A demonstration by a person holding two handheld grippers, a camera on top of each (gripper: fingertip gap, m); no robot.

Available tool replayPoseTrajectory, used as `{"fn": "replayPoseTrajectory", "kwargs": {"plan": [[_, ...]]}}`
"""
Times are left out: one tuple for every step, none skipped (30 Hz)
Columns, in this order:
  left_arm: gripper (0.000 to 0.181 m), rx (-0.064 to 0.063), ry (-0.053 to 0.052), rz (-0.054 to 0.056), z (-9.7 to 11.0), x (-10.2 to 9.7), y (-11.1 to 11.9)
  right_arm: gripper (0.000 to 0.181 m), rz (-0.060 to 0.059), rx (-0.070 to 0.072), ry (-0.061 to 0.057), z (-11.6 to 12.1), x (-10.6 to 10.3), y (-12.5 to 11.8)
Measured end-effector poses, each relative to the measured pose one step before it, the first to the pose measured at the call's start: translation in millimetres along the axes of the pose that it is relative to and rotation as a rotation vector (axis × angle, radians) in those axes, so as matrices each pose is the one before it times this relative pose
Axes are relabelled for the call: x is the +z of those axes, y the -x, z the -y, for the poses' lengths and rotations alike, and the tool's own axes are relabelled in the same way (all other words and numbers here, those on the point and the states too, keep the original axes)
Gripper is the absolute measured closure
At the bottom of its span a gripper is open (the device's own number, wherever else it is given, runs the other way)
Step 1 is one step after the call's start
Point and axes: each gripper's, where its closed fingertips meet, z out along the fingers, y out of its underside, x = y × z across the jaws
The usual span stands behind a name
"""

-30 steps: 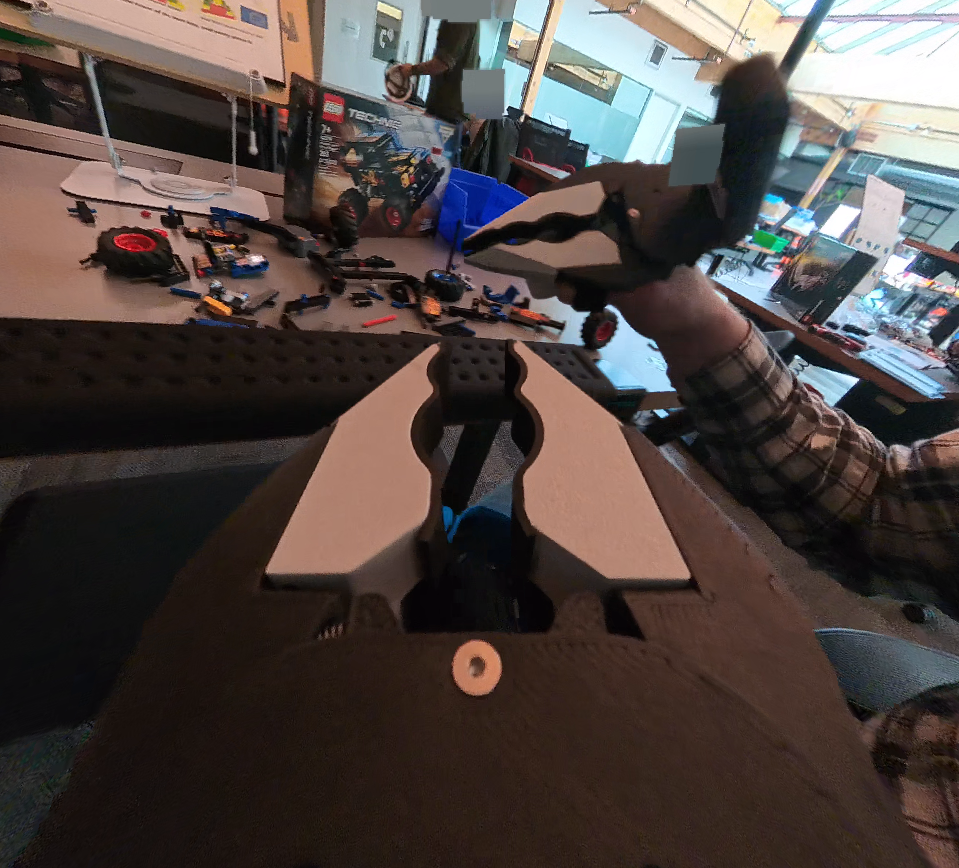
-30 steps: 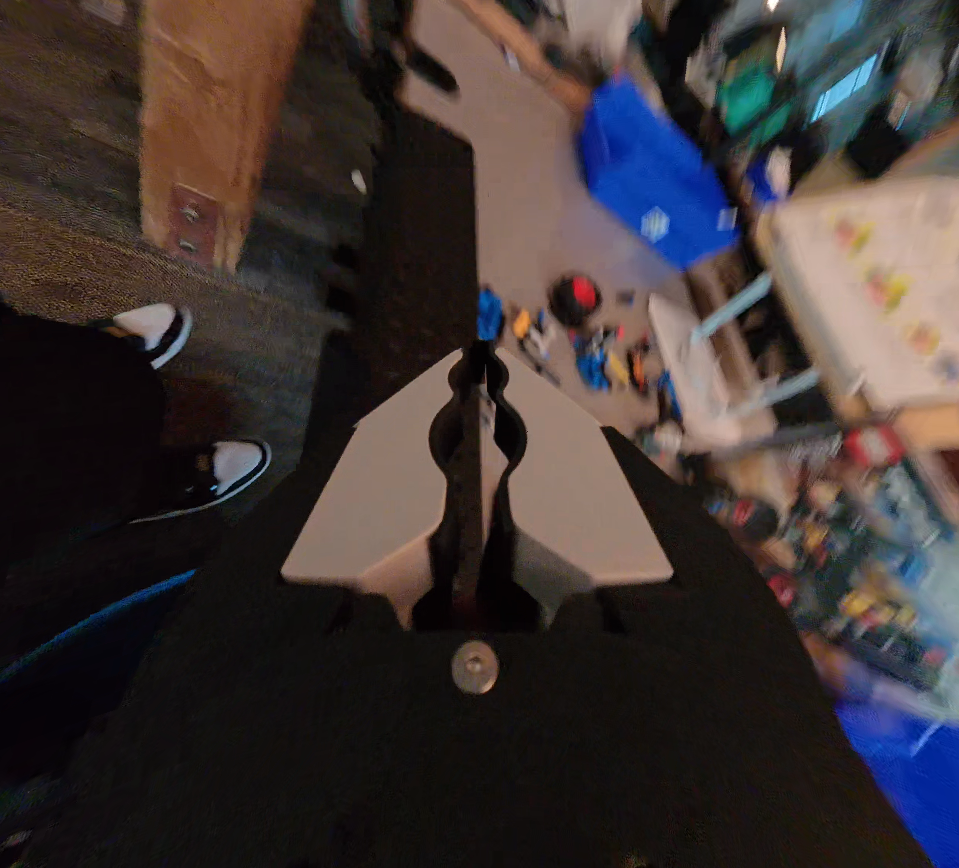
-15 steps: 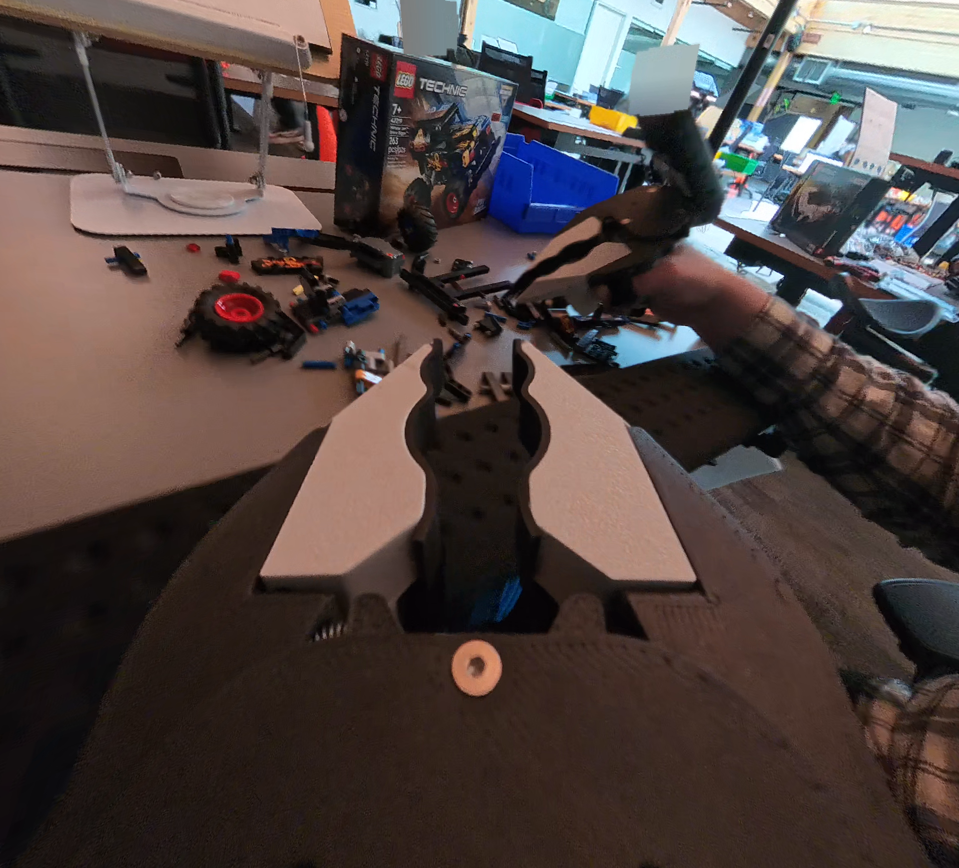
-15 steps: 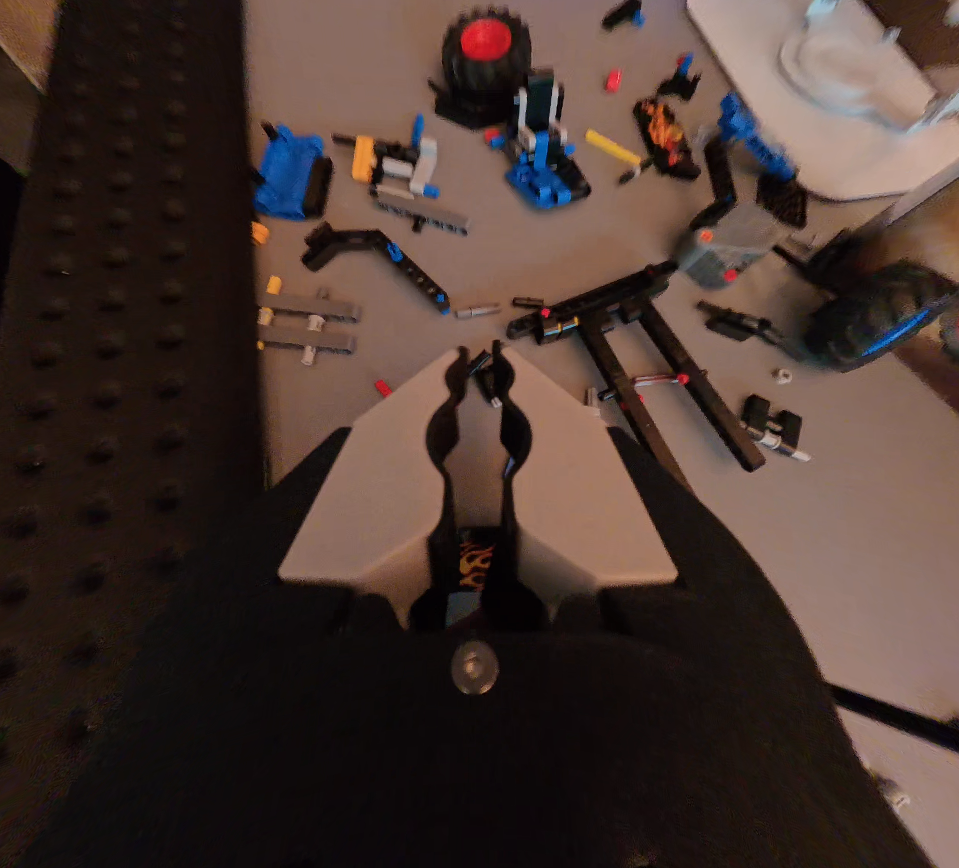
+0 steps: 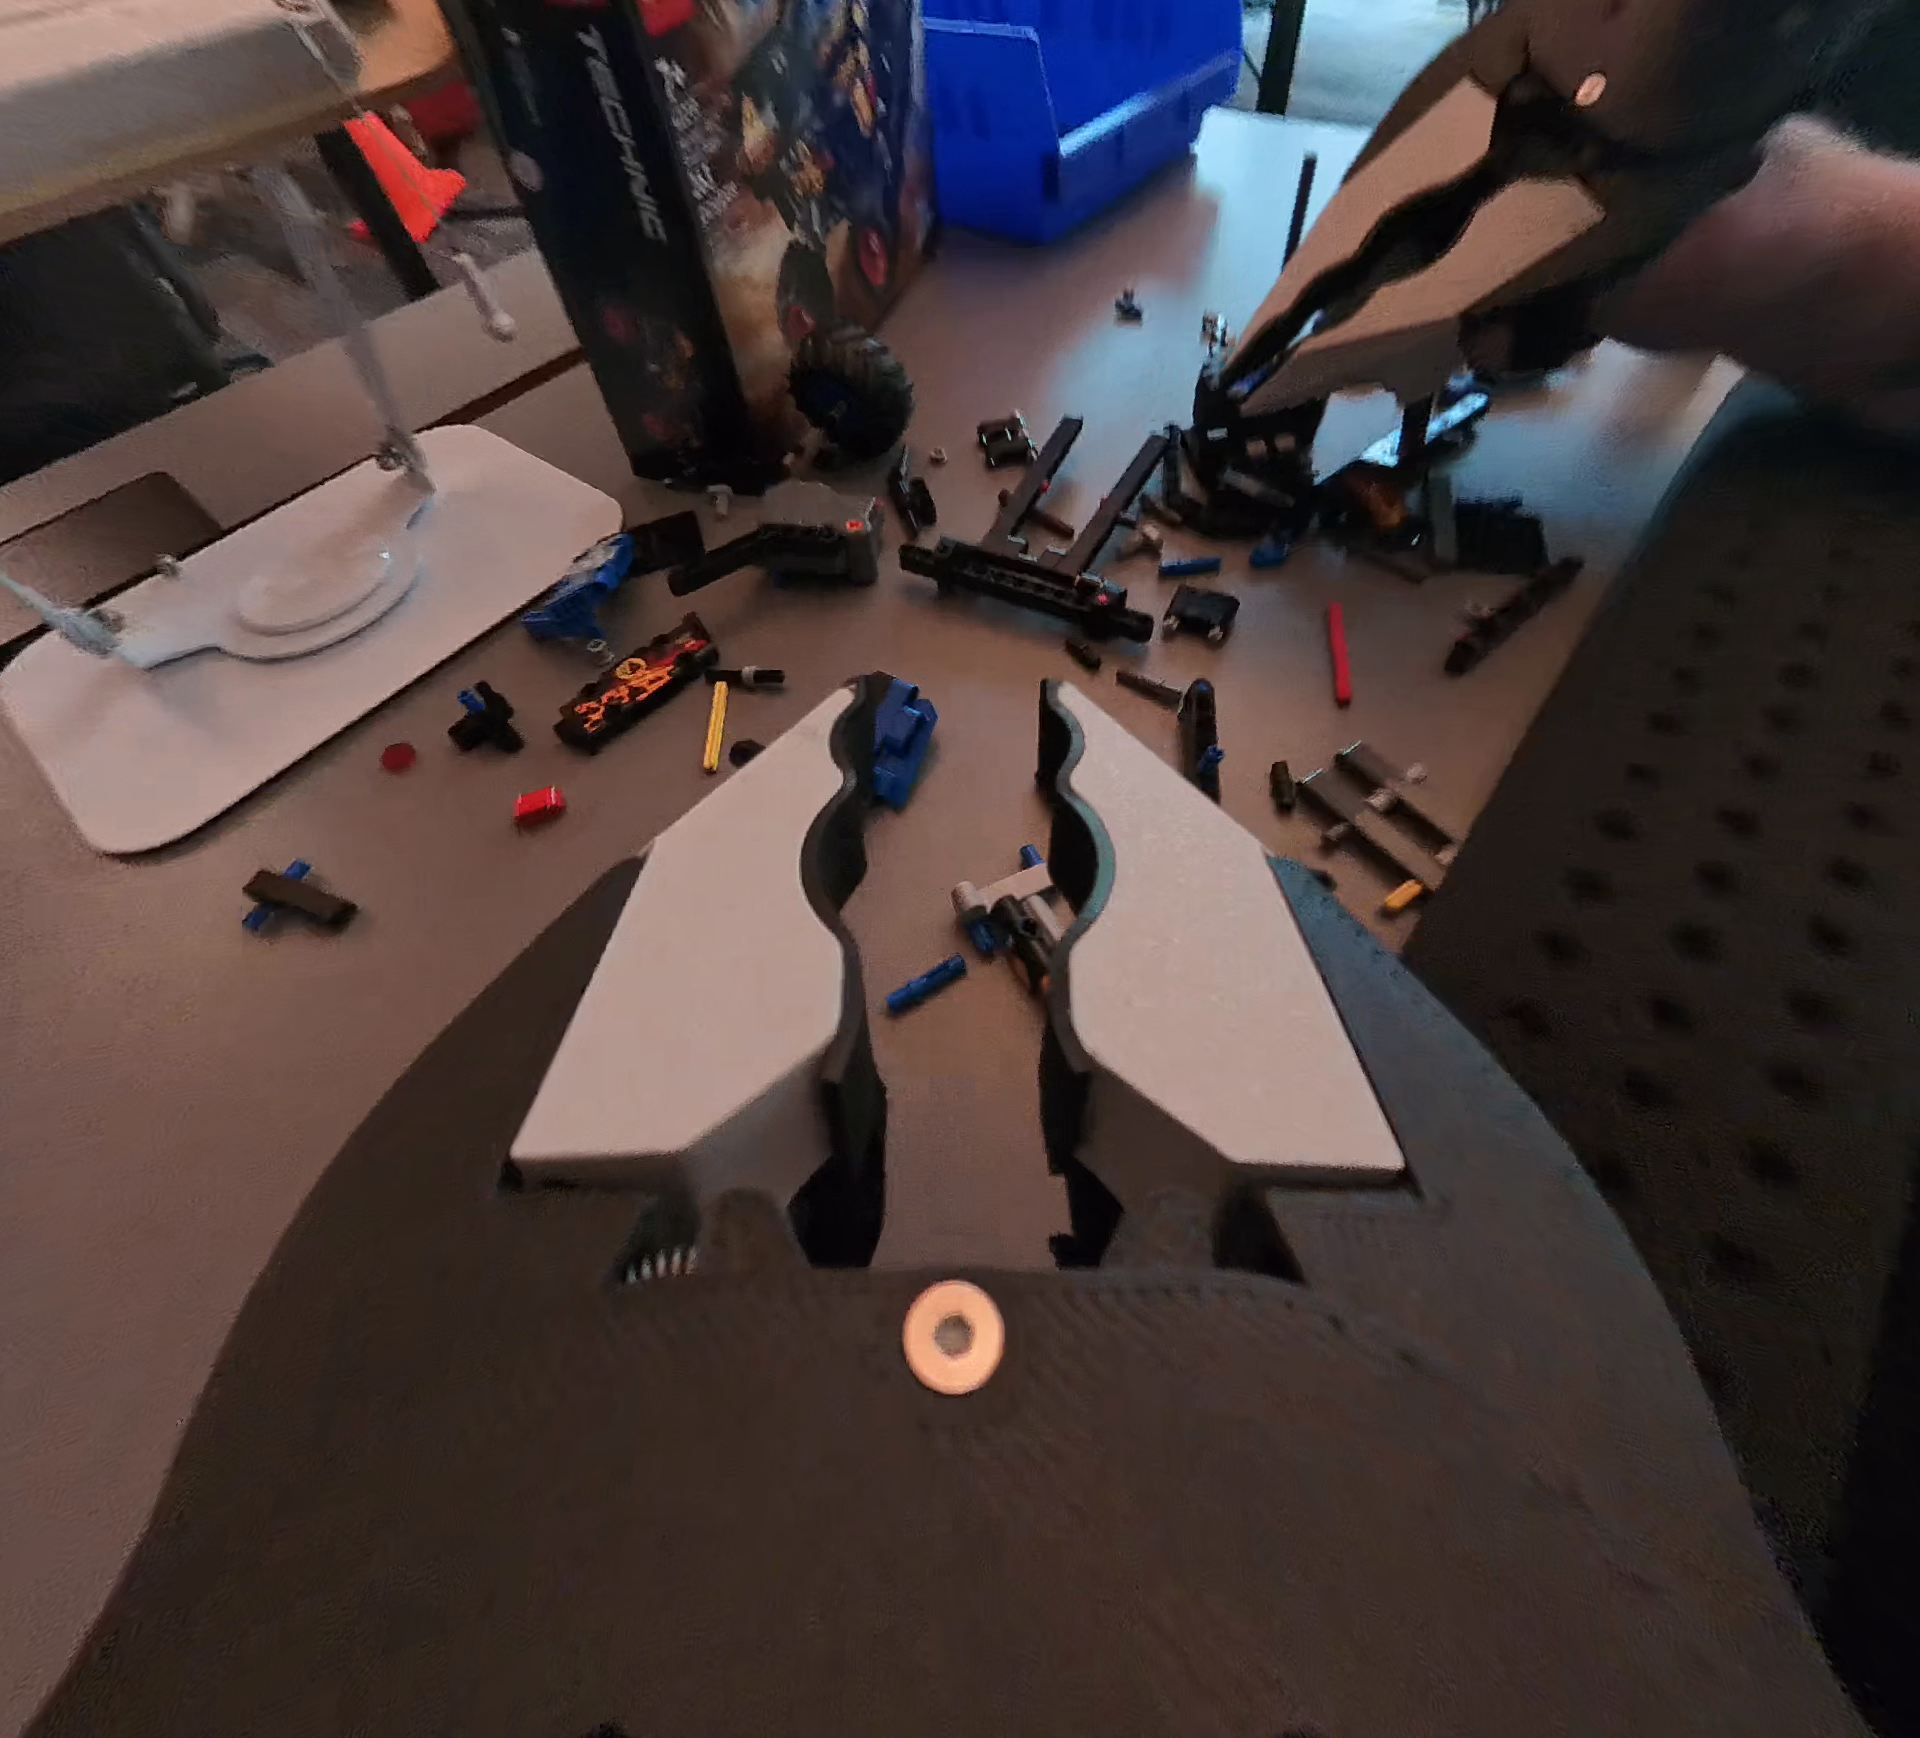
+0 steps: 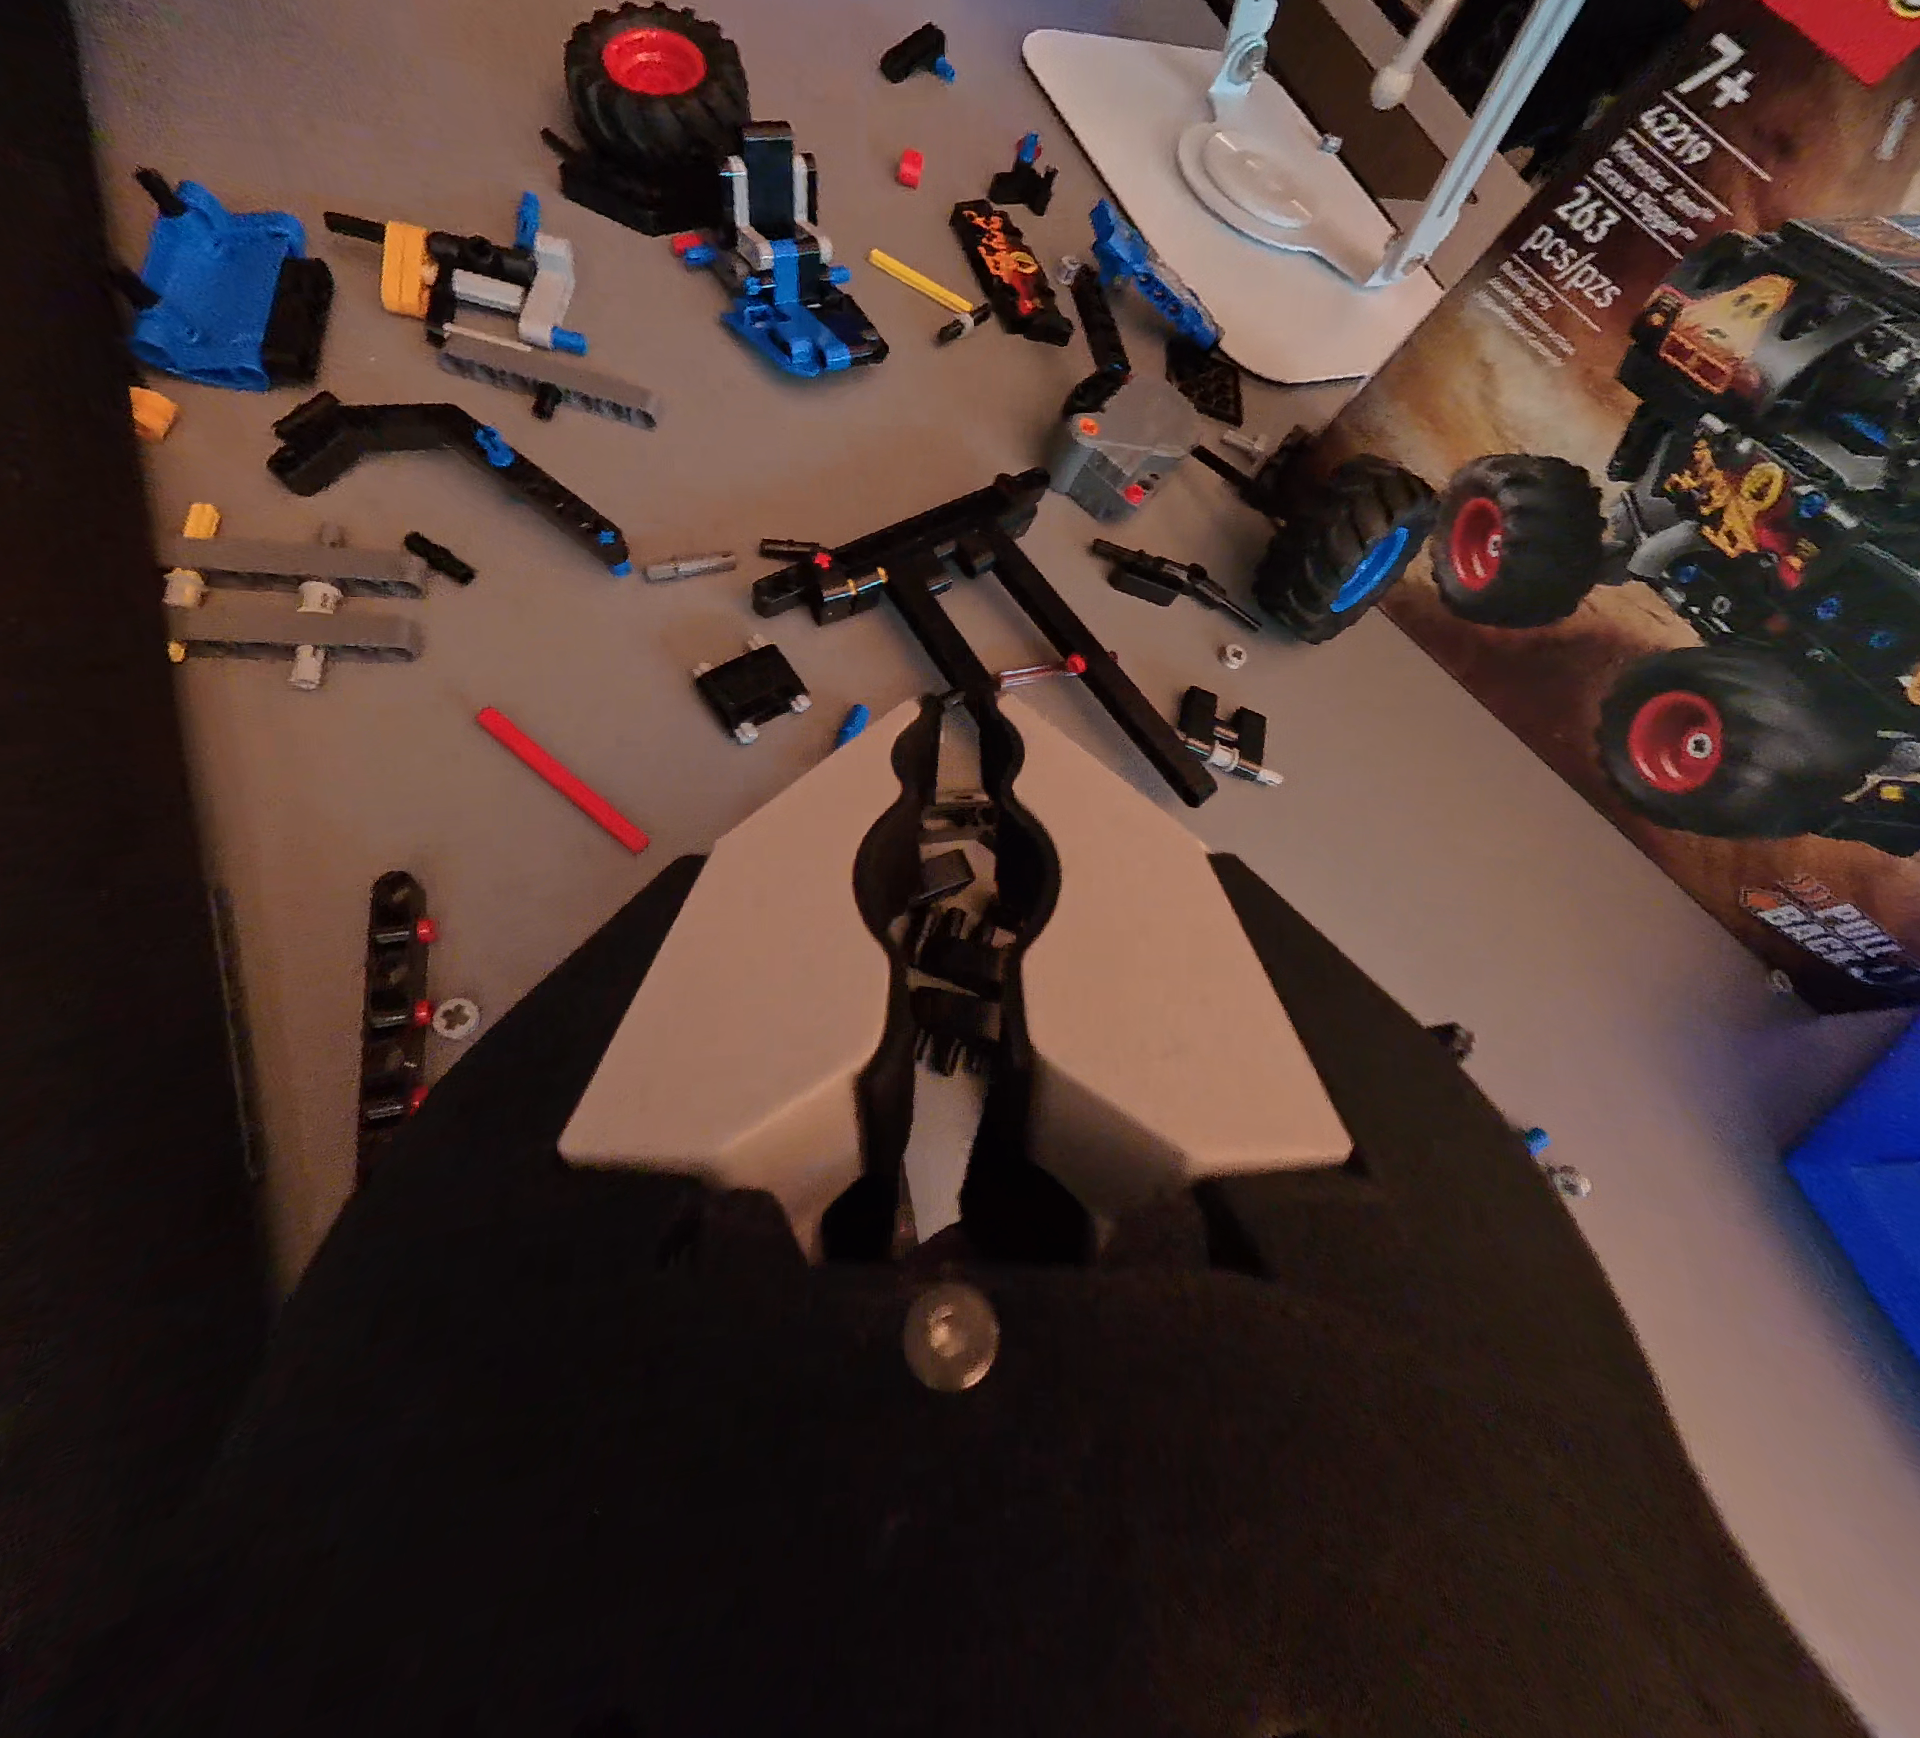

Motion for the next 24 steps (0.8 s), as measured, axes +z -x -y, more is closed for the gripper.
{"fn": "replayPoseTrajectory", "kwargs": {"plan": [[0.152, 0.0221, 0.0224, -0.0059, -3.53, 7.33, 0.68, 0.175, 0.0080, -0.0006, -0.0018, 0.70, 0.06, 2.41], [0.152, 0.0249, 0.0221, 0.0022, -3.72, 6.75, 1.07, 0.175, 0.0093, 0.0014, -0.0029, 0.67, -0.04, 2.19], [0.152, 0.0261, 0.0163, 0.0164, -3.18, 5.92, 2.09, 0.175, 0.0091, 0.0005, -0.0045, 0.59, -0.37, 2.04], [0.152, 0.0245, 0.0108, 0.0183, -2.92, 5.28, 1.42, 0.174, 0.0063, 0.0018, -0.0044, 0.59, -0.59, 1.45], [0.152, 0.0267, 0.0001, 0.0164, -2.43, 4.50, 0.08, 0.173, 0.0055, 0.0043, -0.0028, 0.50, -0.51, 1.22], [0.153, 0.0204, -0.0068, 0.0139, -2.46, 3.53, -0.97, 0.173, 0.0057, 0.0042, -0.0007, 0.32, -0.25, 1.58], [0.153, 0.0123, 0.0110, 0.0001, -5.03, 2.97, -2.71, 0.173, 0.0010, 0.0003, 0.0017, 0.07, 0.43, 1.59], [0.153, 0.0164, 0.0346, 0.0028, -7.48, 1.54, -2.12, 0.173, -0.0024, -0.0080, 0.0046, -0.32, 1.28, 1.57], [0.153, 0.0263, 0.0285, 0.0213, -5.53, -0.63, 0.75, 0.172, 0.0031, -0.0139, 0.0080, -0.98, 2.01, 2.44], [0.153, 0.0216, 0.0064, 0.0281, -1.88, -2.46, 1.81, 0.172, 0.0054, -0.0146, 0.0087, -1.40, 2.59, 2.23], [0.153, -0.0057, -0.0036, 0.0178, -0.51, -2.66, 1.51, 0.172, 0.0068, -0.0105, 0.0078, -1.69, 2.60, 1.49], [0.153, -0.0257, -0.0163, 0.0026, 1.07, -2.36, -0.39, 0.172, 0.0115, -0.0002, 0.0107, -3.16, 2.81, 0.87], [0.153, -0.0160, -0.0205, -0.0105, 2.09, -2.32, -2.67, 0.171, 0.0091, 0.0104, 0.0189, -5.08, 2.98, -0.70], [0.153, 0.0018, -0.0191, -0.0050, 2.47, -2.21, -2.20, 0.168, 0.0045, 0.0135, 0.0225, -6.00, 2.59, -2.03], [0.153, 0.0086, -0.0172, 0.0099, 2.52, -1.70, 0.52, 0.165, 0.0031, 0.0098, 0.0148, -4.73, 1.72, -1.81], [0.154, 0.0003, -0.0120, 0.0009, 1.85, -0.46, 0.32, 0.164, 0.0096, 0.0021, 0.0033, -2.56, 0.81, 0.17], [0.154, -0.0203, -0.0040, -0.0095, 0.78, 1.15, -0.34, 0.163, 0.0144, -0.0093, -0.0057, -0.24, 0.16, 1.95], [0.153, -0.0282, 0.0042, -0.0084, -0.05, 1.83, -0.54, 0.162, 0.0014, -0.0176, -0.0066, 0.79, -0.42, 1.06], [0.152, -0.0070, 0.0061, -0.0079, -0.70, 1.41, -2.04, 0.161, -0.0059, -0.0184, -0.0031, 0.62, -0.83, -0.02], [0.152, 0.0153, 0.0079, -0.0038, -1.44, 0.78, -2.45, 0.161, -0.0005, -0.0135, -0.0046, 0.49, -1.07, 0.41], [0.151, 0.0157, 0.0027, 0.0028, -0.61, 0.18, -1.62, 0.161, -0.0055, -0.0068, -0.0041, 0.48, -1.25, -1.17], [0.151, 0.0077, -0.0070, 0.0001, 0.93, -0.67, -1.60, 0.160, -0.0064, -0.0016, -0.0012, -0.27, -1.24, -2.27], [0.149, -0.0051, -0.0106, -0.0031, 1.32, -0.53, -1.31, 0.159, -0.0017, 0.0029, -0.0028, -0.34, -1.37, -2.25], [0.149, -0.0044, -0.0028, 0.0057, 0.28, -0.22, 0.65, 0.159, -0.0026, 0.0072, -0.0058, 0.28, -1.41, -2.13]]}}
